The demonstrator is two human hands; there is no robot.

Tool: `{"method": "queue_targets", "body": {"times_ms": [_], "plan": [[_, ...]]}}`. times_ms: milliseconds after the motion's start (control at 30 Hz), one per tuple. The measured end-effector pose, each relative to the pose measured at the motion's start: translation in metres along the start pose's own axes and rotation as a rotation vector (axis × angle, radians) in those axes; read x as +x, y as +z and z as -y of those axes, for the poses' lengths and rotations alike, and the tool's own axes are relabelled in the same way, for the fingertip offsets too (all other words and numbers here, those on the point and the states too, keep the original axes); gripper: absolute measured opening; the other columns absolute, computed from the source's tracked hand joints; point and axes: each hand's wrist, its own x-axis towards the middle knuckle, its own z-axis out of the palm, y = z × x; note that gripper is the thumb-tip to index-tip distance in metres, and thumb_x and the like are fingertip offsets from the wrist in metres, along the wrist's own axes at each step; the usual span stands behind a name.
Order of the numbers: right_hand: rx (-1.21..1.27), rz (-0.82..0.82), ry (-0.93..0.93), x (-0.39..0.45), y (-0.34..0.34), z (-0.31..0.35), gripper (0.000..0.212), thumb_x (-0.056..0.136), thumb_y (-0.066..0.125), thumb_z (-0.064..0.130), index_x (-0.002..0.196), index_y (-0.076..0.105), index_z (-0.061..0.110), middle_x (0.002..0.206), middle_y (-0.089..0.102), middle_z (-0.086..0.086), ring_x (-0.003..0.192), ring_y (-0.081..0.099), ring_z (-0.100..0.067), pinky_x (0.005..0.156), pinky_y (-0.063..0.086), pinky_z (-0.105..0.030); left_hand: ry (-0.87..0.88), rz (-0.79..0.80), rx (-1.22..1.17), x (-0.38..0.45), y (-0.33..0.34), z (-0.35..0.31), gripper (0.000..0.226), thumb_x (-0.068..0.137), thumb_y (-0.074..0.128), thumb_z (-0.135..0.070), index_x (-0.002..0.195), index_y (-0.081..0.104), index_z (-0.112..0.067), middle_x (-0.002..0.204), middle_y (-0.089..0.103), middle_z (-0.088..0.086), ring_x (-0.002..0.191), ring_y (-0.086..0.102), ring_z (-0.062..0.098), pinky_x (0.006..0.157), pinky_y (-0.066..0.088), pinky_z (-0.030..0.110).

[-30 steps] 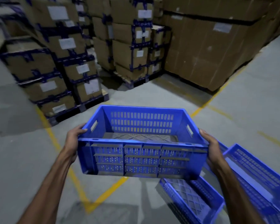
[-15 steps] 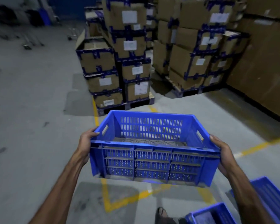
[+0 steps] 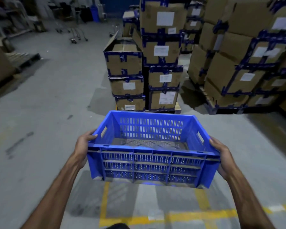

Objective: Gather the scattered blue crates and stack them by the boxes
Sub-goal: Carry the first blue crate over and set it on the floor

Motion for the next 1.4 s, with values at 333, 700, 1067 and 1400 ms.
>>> {"method": "queue_targets", "body": {"times_ms": [333,700,1067,1400], "plan": [[-0.014,0.010,0.091,0.106,0.002,0.004,0.033,0.099,0.053,0.013,0.130,0.065,0.009,0.126,0.069,-0.023,0.112,0.065,-0.044,0.104,0.047,-0.061,-0.057,-0.026,0.058,0.079,0.033,-0.006,0.040,0.090,0.047,0.002,0.116,0.071,-0.018,0.095,0.078,0.007,0.072,0.074,0.021,0.058,0.060,0.030],[-0.120,-0.099,0.090,0.254,0.037,0.029,0.034,0.097,0.053,0.005,0.129,0.066,0.008,0.123,0.071,-0.022,0.117,0.064,-0.047,0.106,0.046,-0.063,-0.106,0.033,0.110,0.249,0.084,-0.018,0.048,0.085,0.050,-0.002,0.127,0.069,-0.015,0.122,0.072,0.019,0.100,0.068,0.040,0.084,0.053,0.046],[-0.167,-0.195,0.142,0.385,0.040,0.034,0.045,0.089,0.051,-0.007,0.127,0.068,0.011,0.121,0.072,-0.021,0.115,0.064,-0.047,0.105,0.046,-0.064,-0.156,0.043,0.161,0.379,0.142,-0.014,0.045,0.091,0.048,0.004,0.129,0.066,-0.012,0.125,0.071,0.020,0.106,0.068,0.041,0.096,0.052,0.053],[-0.194,-0.062,0.246,0.554,0.023,0.024,0.038,0.092,0.052,-0.005,0.124,0.068,0.009,0.120,0.072,-0.021,0.101,0.069,-0.037,0.100,0.052,-0.059,-0.250,-0.057,0.067,0.470,0.207,-0.003,0.040,0.098,0.042,-0.001,0.131,0.064,-0.010,0.121,0.072,0.017,0.086,0.075,0.027,0.070,0.063,0.037]]}}
